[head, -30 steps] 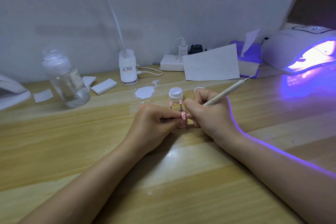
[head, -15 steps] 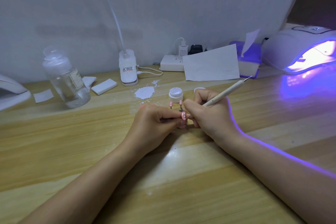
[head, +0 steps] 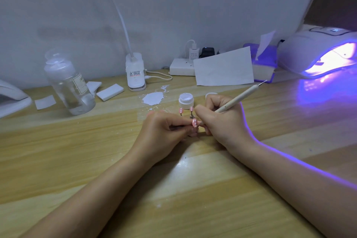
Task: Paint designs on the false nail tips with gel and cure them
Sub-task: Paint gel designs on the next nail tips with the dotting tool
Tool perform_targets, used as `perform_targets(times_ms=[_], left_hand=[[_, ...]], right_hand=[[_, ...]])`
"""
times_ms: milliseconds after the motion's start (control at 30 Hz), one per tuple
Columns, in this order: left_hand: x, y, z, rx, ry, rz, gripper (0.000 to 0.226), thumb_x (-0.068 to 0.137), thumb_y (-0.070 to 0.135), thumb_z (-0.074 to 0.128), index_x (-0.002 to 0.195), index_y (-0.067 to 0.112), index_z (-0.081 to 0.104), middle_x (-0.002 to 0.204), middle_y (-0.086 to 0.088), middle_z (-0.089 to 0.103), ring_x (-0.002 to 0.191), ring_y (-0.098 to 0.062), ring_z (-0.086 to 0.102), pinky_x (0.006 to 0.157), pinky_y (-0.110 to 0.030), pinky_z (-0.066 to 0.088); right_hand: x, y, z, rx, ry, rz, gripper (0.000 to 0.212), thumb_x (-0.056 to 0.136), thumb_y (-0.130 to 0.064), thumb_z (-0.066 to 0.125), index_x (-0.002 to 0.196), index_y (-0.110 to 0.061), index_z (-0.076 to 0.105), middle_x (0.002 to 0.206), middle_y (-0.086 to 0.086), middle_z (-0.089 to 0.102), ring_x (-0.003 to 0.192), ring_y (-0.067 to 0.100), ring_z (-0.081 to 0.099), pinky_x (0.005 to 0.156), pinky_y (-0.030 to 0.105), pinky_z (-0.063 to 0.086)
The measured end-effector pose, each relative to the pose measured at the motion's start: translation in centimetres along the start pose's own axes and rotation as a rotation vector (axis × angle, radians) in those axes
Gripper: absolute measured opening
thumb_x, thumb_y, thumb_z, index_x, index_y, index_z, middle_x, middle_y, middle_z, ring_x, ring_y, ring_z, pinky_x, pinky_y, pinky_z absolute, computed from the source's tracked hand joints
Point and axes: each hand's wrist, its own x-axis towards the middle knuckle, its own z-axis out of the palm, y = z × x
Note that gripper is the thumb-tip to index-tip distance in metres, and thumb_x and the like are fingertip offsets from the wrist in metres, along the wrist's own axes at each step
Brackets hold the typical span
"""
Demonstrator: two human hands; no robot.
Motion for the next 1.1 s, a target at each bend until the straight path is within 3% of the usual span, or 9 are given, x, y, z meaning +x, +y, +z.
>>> perform_targets(times_ms=[767, 867, 1100], left_hand=[[0.01, -0.03, -0.03, -0.013, 0.000, -0.014, 0.028, 0.078, 0.002, 0.068, 0.086, 0.029, 0.071, 0.072, 0.002, 0.072, 0.060, 0.007, 0.058, 0.059, -0.014, 0.050], [0.02, 0.00, -0.03, 0.014, -0.001, 0.003, 0.025, 0.078, 0.001, 0.068, 0.090, 0.023, 0.071, 0.070, 0.000, 0.072, 0.057, 0.011, 0.055, 0.058, -0.011, 0.047], [0.02, -0.03, -0.02, 0.039, 0.008, 0.013, 0.024, 0.078, 0.001, 0.068, 0.091, 0.021, 0.071, 0.069, 0.000, 0.072, 0.059, 0.010, 0.056, 0.060, -0.019, 0.051]], right_hand=[[-0.07, -0.31, 0.14, 0.066, -0.020, 0.018, 0.046, 0.075, 0.017, 0.049, 0.044, -0.012, 0.031, 0.027, -0.008, 0.039, 0.025, 0.002, 0.039, 0.033, 0.007, 0.028], [-0.11, -0.27, 0.14, 0.073, -0.018, 0.021, 0.046, 0.075, 0.017, 0.049, 0.044, -0.011, 0.030, 0.026, -0.008, 0.038, 0.024, 0.002, 0.039, 0.033, 0.007, 0.027], [-0.04, -0.20, 0.14, 0.081, -0.015, 0.028, 0.046, 0.076, 0.017, 0.049, 0.043, -0.011, 0.032, 0.027, -0.009, 0.040, 0.025, 0.002, 0.040, 0.033, 0.007, 0.028]])
